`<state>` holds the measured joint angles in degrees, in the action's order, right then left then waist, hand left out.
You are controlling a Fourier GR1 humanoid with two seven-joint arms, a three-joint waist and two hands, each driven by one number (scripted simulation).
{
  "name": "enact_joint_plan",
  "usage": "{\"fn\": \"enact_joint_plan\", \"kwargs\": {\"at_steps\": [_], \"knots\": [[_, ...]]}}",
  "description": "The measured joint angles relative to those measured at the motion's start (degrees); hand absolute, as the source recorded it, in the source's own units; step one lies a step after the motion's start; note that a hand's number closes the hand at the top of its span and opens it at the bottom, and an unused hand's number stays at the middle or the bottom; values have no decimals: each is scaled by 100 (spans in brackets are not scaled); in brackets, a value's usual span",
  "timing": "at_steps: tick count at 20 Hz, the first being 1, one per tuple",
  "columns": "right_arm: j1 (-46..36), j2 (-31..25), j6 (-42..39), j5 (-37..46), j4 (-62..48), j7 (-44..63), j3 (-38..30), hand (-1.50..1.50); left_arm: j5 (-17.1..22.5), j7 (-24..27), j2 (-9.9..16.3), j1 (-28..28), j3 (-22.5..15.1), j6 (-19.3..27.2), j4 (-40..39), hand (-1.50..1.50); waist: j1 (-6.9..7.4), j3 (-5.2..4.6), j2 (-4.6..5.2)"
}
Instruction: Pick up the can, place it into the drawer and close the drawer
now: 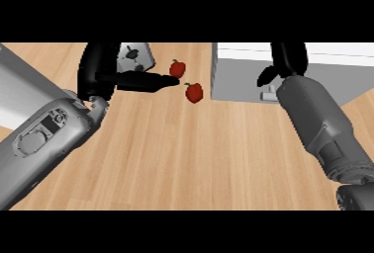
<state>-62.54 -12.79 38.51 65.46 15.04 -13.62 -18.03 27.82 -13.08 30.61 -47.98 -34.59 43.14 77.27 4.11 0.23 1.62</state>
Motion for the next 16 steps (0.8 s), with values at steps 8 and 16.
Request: {"fn": "enact_joint_plan", "kwargs": {"at_steps": [8,16], "knots": [[-106,184,-494,-1002,120,-990,-829,-150,-60,88,67,379,38,16,197,-150,-63,15,-3],[-425,488,-1205,-2095,207,-1387,-1687,-150,-106,165,144,675,208,8,322,-150,-153,17,-24]]}}
